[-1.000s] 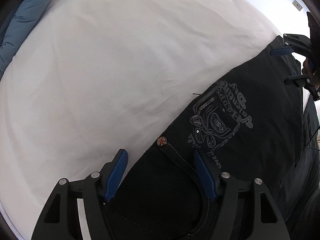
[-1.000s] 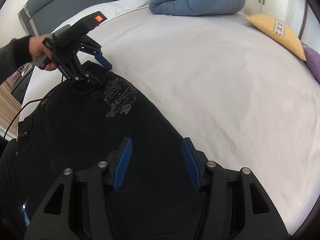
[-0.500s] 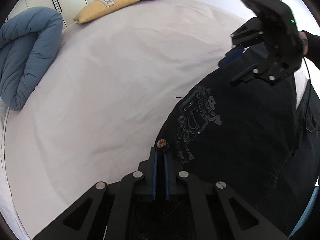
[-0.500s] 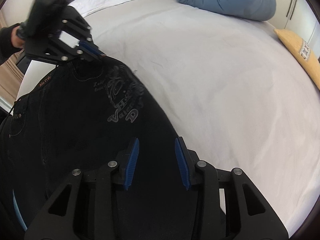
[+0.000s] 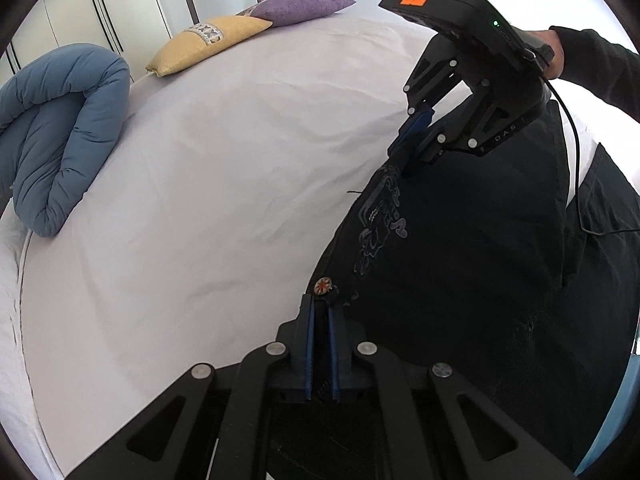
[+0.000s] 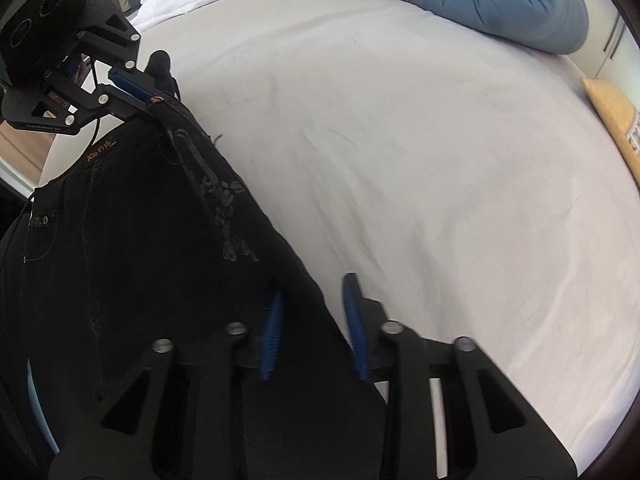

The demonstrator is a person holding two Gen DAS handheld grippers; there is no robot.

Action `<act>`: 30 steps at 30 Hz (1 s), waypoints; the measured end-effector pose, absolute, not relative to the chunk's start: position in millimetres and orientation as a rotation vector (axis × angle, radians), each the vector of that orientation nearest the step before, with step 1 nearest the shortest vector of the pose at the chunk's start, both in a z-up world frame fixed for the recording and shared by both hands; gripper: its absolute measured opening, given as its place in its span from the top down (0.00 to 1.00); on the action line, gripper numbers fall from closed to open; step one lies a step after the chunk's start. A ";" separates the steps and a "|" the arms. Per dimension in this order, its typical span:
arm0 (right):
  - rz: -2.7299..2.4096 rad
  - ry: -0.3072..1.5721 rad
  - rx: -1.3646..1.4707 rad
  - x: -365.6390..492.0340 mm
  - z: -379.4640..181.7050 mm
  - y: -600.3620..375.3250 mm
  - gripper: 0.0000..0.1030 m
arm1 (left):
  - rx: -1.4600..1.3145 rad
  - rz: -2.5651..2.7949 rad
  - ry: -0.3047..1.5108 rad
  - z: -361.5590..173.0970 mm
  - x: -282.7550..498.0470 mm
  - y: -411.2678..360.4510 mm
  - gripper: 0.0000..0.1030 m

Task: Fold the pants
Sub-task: 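Lift the jeans off the bed with both grippers, letting the legs hang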

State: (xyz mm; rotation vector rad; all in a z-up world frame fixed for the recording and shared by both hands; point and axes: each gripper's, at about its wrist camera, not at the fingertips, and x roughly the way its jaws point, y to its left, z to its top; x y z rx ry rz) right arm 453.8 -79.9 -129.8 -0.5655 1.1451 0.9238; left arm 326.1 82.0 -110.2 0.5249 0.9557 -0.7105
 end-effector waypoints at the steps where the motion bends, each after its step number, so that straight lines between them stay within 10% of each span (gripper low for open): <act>1: 0.928 1.127 -0.581 451.8 -126.7 -80.9 0.94 | 0.533 -0.708 0.956 -110.1 325.0 82.2 0.95; 10: 0.897 0.934 -0.868 385.3 -93.4 -68.4 0.98 | 0.582 -0.693 0.948 -100.8 307.4 83.2 0.95; 18: 0.859 0.434 -1.779 230.2 -150.3 -55.5 0.99 | 0.651 -0.723 0.959 -98.3 266.4 77.8 0.95; 30: 0.889 0.454 -1.769 117.0 -142.4 -63.9 0.99 | 0.790 -0.780 0.927 -109.6 135.7 64.6 0.96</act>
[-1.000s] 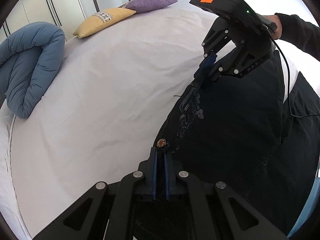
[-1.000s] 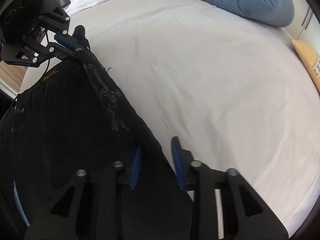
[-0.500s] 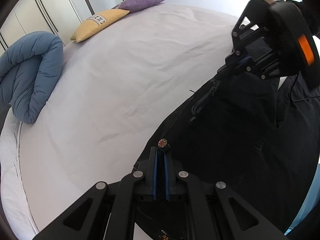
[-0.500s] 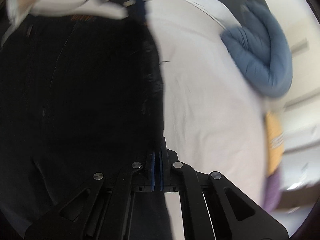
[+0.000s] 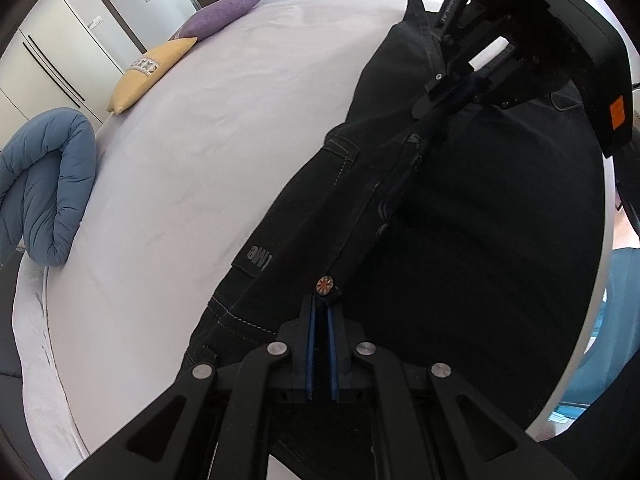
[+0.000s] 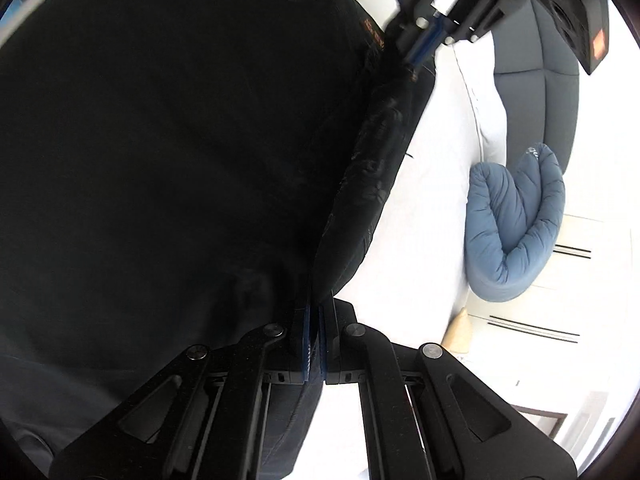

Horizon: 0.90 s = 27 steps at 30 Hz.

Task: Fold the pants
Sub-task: 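Lift the jeans off the bed with both grippers, letting the legs hang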

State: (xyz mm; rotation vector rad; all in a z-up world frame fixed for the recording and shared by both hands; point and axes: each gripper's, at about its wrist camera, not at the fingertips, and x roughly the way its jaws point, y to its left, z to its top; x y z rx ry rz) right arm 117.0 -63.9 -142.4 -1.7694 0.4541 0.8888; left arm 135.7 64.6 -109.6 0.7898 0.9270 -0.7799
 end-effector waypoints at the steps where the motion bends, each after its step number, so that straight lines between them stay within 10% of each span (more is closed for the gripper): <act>1: 0.906 0.444 -1.804 104.1 -144.6 -67.3 0.99 | 0.797 -0.789 0.933 -111.0 126.0 63.9 0.96; 27: 0.984 0.498 -1.830 -27.3 -146.5 -53.1 0.98 | 1.000 -0.834 0.968 -157.3 41.4 91.6 0.96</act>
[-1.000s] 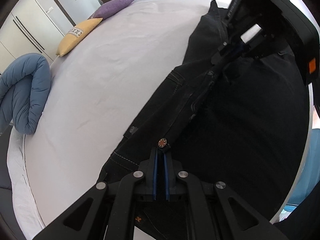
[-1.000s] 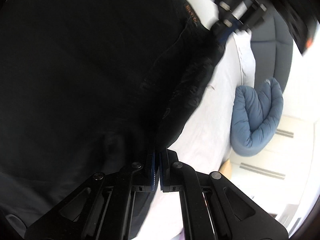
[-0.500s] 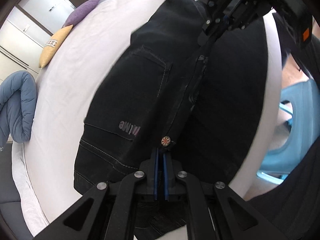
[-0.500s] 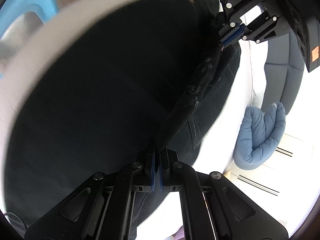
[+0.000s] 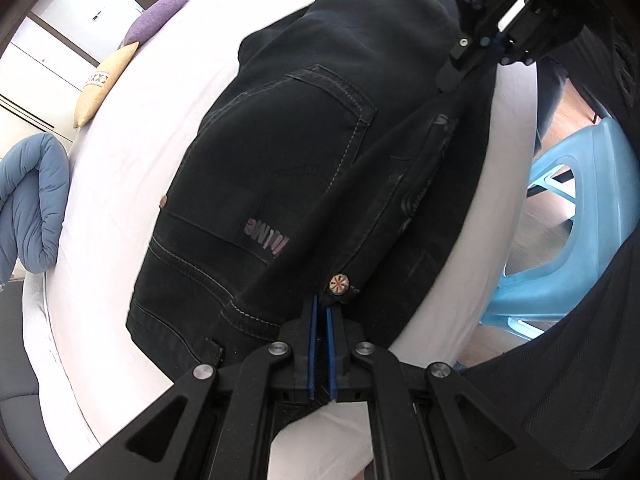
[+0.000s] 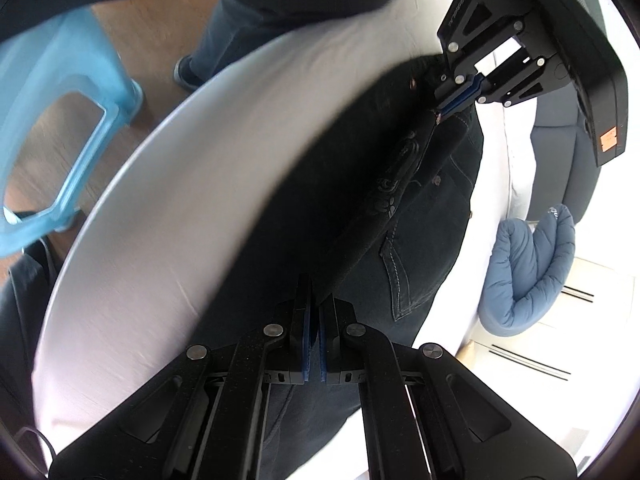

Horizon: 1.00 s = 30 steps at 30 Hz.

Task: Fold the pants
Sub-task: 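Lift the jeans off the bed with both grippers, letting the legs hang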

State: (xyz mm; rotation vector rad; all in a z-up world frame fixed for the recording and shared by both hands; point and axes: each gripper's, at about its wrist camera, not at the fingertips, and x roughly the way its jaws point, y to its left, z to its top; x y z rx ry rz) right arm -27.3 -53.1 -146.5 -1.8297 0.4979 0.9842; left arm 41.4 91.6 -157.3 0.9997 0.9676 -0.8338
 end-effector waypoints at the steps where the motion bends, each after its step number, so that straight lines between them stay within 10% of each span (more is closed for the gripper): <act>1: 0.985 0.506 -1.828 -22.9 -146.0 -48.7 0.98 | 0.999 -0.832 0.967 -158.4 39.3 91.2 0.96; 18: 0.931 0.575 -1.717 -47.7 -157.9 -28.5 0.98 | 0.944 -0.809 0.965 -170.0 5.9 95.4 0.92; 22: 0.853 0.582 -1.659 -47.4 -163.3 -22.8 0.97 | 0.889 -0.750 0.982 -160.2 5.0 108.9 0.50; 30: 0.678 0.612 -1.490 -42.0 -166.4 -10.4 0.91 | 0.577 -0.651 0.926 -94.6 26.7 106.5 0.45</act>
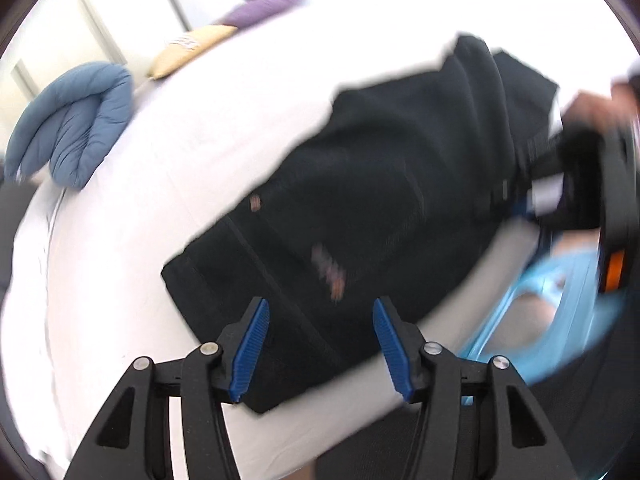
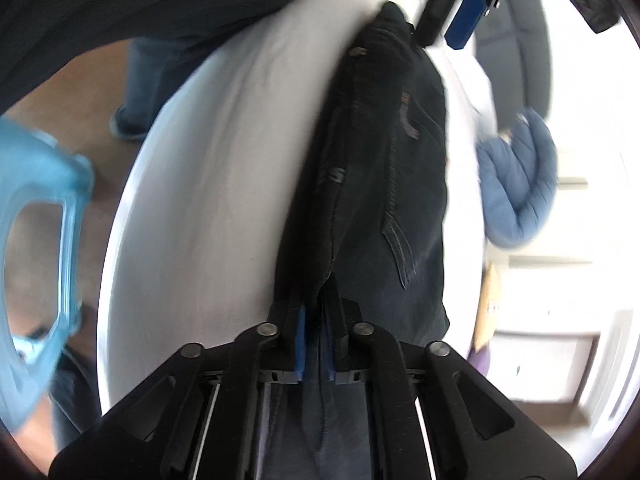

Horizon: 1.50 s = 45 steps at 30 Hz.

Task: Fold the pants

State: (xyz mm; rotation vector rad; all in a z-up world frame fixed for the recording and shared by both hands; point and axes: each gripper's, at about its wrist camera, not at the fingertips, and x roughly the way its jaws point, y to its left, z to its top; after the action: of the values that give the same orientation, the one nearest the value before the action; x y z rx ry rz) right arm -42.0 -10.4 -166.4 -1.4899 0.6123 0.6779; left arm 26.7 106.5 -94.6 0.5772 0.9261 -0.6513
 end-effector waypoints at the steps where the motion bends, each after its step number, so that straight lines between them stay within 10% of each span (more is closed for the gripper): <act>1: 0.663 0.619 -1.468 -40.5 -166.6 -9.3 0.91 | 0.552 -0.642 0.928 -94.7 31.3 95.8 0.45; 7: 0.556 0.662 -1.288 -38.2 -156.6 -12.4 0.83 | 0.465 -0.601 1.129 -161.3 60.6 30.4 0.44; 9: 0.513 0.689 -1.185 -41.3 -146.9 -23.0 0.63 | 0.473 -0.562 1.110 -176.1 60.2 20.6 0.42; 10: 0.507 0.714 -1.115 -43.2 -139.8 -30.1 0.21 | 0.441 -0.550 1.122 -175.3 62.4 21.3 0.42; 11: 0.500 0.714 -1.019 -47.4 -128.7 -40.2 0.03 | 0.409 -0.543 1.141 -173.5 64.8 22.9 0.42; 24: 0.004 0.825 0.851 25.6 -87.6 -384.8 0.04 | 0.481 -0.501 1.302 -171.4 94.9 -14.5 0.41; 35: -0.135 0.897 1.118 111.4 -129.8 -443.9 0.09 | 0.483 -0.461 1.302 -176.1 101.4 -32.6 0.41; 45: -0.029 0.769 0.965 226.6 10.5 -489.5 0.08 | 0.487 -0.454 1.300 -179.7 99.5 -44.1 0.41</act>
State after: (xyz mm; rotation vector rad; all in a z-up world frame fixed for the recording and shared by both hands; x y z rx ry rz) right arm 226.6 -489.5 10.5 0.9653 0.7695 -0.0292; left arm 99.5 -44.1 -179.7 0.4870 1.2999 -0.4541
